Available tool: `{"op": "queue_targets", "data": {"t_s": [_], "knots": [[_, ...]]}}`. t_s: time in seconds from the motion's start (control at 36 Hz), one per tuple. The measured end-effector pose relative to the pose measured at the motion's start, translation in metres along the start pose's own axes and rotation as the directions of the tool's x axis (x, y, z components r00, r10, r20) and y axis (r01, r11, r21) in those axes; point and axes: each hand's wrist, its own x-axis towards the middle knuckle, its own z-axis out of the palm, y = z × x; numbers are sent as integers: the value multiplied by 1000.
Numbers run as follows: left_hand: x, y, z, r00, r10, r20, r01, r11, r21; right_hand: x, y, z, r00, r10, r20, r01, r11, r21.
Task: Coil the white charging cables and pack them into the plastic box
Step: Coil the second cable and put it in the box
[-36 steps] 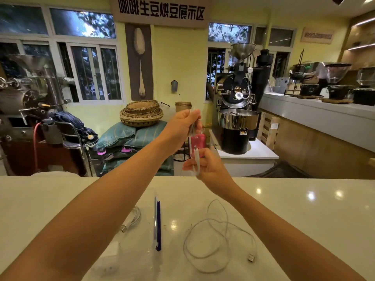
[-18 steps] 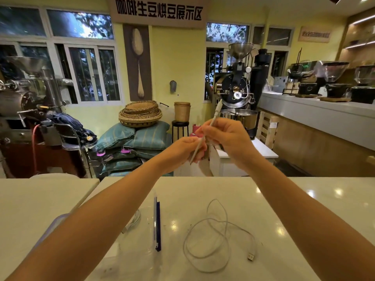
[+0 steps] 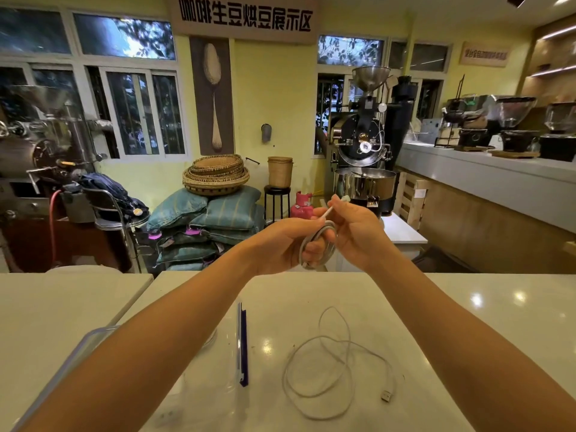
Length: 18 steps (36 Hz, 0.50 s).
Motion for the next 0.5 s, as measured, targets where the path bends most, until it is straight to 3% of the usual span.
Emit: {"op": "queue_targets", "data": {"t_s": [0.17, 0.36, 0.5], "knots": [[-5, 1, -4, 998, 27, -57, -22, 996, 91, 3, 6, -4, 997, 55, -61, -55, 998, -4], [1, -5, -2, 949, 70, -309, 17, 963, 269, 6, 12, -3, 963, 157, -217, -143, 986, 81], [3, -11, -2, 926, 41, -375, 60, 965, 254, 8, 16, -4, 940, 155, -303, -199, 972, -121]]}}
